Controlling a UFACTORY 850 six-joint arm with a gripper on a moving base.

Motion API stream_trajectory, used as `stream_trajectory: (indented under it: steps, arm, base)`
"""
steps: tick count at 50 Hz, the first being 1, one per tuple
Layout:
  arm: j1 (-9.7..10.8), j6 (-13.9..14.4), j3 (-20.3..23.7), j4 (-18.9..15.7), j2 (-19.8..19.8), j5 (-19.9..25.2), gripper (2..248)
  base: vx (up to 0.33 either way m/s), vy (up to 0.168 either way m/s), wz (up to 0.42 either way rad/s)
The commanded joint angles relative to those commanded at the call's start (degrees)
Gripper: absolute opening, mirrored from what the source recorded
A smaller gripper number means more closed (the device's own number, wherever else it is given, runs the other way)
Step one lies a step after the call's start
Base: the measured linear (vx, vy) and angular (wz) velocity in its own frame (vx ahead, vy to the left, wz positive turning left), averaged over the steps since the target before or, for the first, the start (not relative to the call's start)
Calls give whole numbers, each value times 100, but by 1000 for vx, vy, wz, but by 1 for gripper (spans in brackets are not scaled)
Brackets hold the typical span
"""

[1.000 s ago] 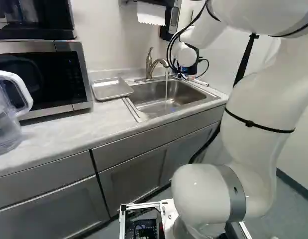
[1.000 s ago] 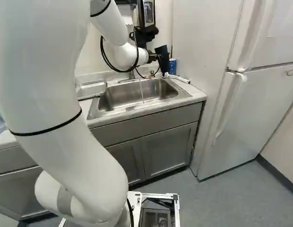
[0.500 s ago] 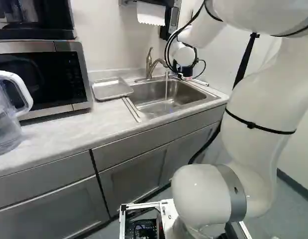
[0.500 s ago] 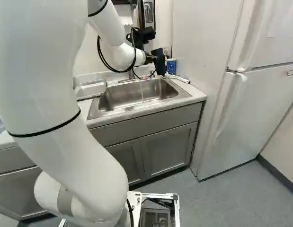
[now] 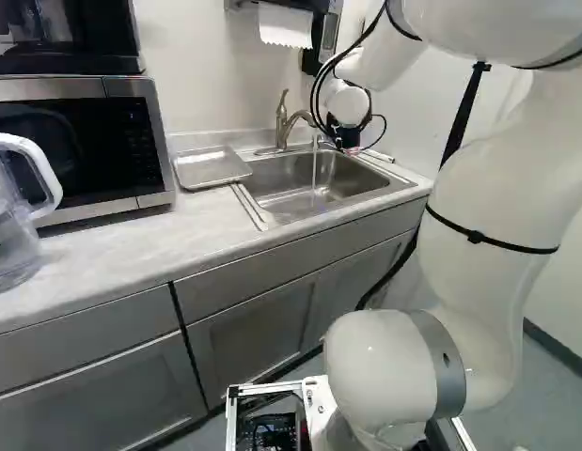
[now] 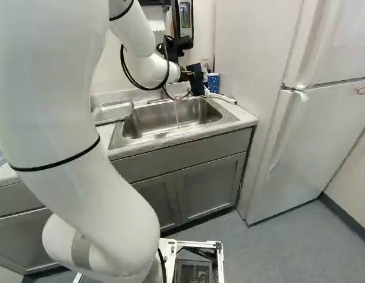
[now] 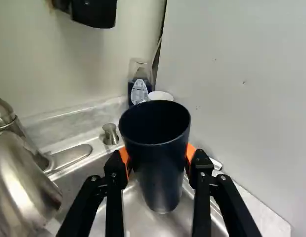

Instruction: Rinse the cup and place it in the tray

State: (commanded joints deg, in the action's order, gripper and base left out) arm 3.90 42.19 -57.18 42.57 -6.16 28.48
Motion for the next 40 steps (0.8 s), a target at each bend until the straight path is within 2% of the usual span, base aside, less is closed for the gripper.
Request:
stream_trajectory:
  steps: [15,20,27,40]
  arm:
    - [-11,0,4,0,4,-315,124]
    - [-11,-143,4,0,4,-422,124]
    - [-11,-505,4,0,4,-573,124]
    - [-7,-505,71,0,67,-785,124]
  base:
    - [0,0,0]
    - [0,0,0]
    - [0,0,0]
    - [0,0,0]
